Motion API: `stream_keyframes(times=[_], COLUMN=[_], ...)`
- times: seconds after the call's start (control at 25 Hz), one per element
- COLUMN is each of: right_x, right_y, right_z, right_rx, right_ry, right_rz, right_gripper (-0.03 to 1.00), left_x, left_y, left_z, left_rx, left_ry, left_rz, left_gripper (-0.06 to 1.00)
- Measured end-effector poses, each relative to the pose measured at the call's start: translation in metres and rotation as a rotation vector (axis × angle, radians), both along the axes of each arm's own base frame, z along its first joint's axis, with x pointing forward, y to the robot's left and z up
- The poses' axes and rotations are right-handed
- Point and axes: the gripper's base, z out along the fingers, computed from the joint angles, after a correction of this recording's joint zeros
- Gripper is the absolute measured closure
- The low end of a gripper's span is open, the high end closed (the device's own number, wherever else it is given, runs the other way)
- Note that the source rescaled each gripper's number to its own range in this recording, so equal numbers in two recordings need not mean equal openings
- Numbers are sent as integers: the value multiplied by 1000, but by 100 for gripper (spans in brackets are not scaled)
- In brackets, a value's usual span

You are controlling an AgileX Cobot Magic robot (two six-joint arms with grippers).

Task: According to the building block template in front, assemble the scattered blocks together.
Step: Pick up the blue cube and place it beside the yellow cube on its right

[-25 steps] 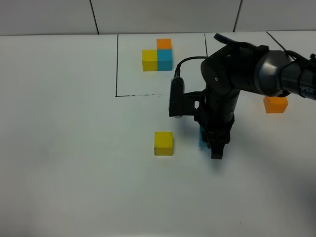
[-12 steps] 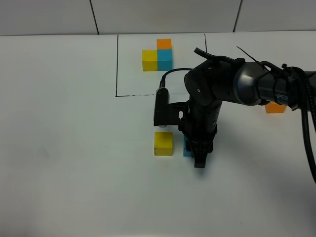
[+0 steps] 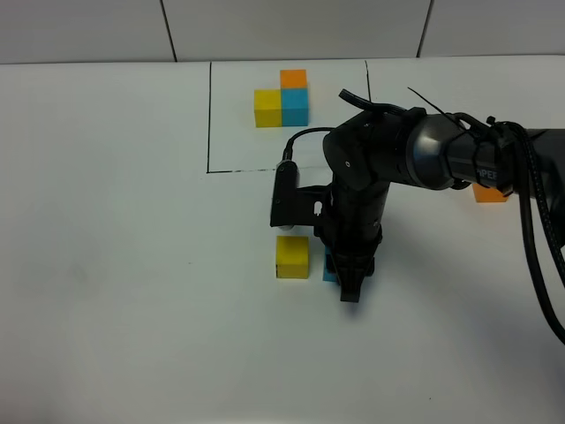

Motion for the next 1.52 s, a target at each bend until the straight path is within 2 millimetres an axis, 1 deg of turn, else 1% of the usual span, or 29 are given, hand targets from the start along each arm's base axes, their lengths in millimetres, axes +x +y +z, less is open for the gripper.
stream_keyframes(times=[0.52, 0.88, 1.04, 1.52], right_x=[-1, 0, -2, -1], right_y=[12, 14, 21, 22], right_z=[-1, -2, -2, -4], right_rx=[13, 12, 22, 18], right_ry=[-24, -23, -38, -38], right_rz=[53, 57, 72, 111], right_gripper=[94, 94, 94, 94], left_x=[0, 0, 0, 0], left_y=[0, 0, 0, 0], left_z=[0, 0, 0, 0], left_rx=[0, -1, -1, -1], left_ry=[0, 0, 0, 0], left_rz=[0, 1, 1, 1], left_gripper=[11, 11, 11, 11])
